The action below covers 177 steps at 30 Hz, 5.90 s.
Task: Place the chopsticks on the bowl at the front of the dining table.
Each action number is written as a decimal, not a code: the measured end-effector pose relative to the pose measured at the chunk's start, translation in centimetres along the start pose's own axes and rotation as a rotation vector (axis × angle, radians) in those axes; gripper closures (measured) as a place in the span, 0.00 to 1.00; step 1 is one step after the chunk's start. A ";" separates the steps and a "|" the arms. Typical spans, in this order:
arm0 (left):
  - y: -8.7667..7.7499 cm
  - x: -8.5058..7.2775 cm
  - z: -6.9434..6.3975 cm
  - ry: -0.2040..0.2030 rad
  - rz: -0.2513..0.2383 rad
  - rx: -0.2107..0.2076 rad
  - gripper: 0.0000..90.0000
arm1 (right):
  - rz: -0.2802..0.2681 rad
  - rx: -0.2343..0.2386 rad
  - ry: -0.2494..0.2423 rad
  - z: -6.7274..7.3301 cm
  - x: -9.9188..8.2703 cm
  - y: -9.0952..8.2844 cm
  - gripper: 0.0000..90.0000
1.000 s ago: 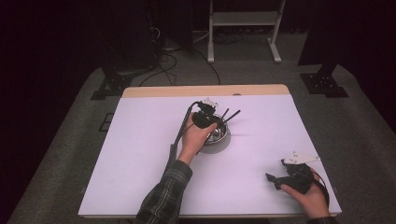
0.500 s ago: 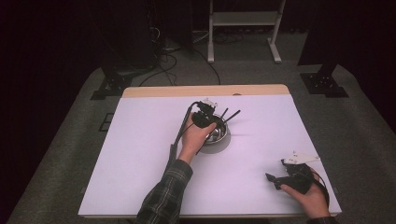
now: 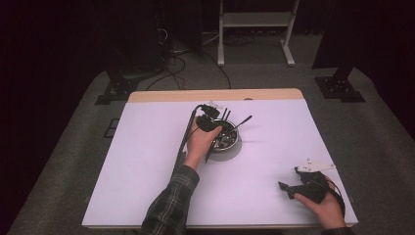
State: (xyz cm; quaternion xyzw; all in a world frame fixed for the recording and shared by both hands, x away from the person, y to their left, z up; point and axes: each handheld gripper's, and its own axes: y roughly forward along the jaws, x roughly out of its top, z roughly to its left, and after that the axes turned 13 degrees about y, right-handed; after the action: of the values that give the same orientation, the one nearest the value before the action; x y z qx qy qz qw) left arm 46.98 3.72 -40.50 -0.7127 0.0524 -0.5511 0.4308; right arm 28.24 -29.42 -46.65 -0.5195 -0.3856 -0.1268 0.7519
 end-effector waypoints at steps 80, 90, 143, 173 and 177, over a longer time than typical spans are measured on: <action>-9.1 -9.8 -2.4 -0.017 0.012 0.060 1.00 | 0.000 -0.001 0.000 0.0 0.0 0.0 0.14; -8.6 -9.4 -3.8 0.005 0.010 0.010 1.00 | 0.000 -0.001 0.000 0.0 0.0 0.0 0.14; -9.8 -9.6 -8.8 0.109 0.019 -0.082 1.00 | -0.001 -0.002 -0.002 0.0 0.0 0.0 0.14; -6.7 -8.2 -9.7 0.132 0.019 -0.118 1.00 | 0.000 -0.002 -0.001 0.0 0.0 0.0 0.14; -6.7 -8.2 -9.6 0.130 0.019 -0.114 1.00 | 0.000 -0.001 -0.001 0.0 0.0 0.0 0.14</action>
State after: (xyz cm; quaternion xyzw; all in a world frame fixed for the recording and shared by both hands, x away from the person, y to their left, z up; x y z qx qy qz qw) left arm 33.15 7.04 -41.84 -0.6984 0.1179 -0.5881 0.3905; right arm 28.21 -29.41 -46.64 -0.5200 -0.3858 -0.1267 0.7515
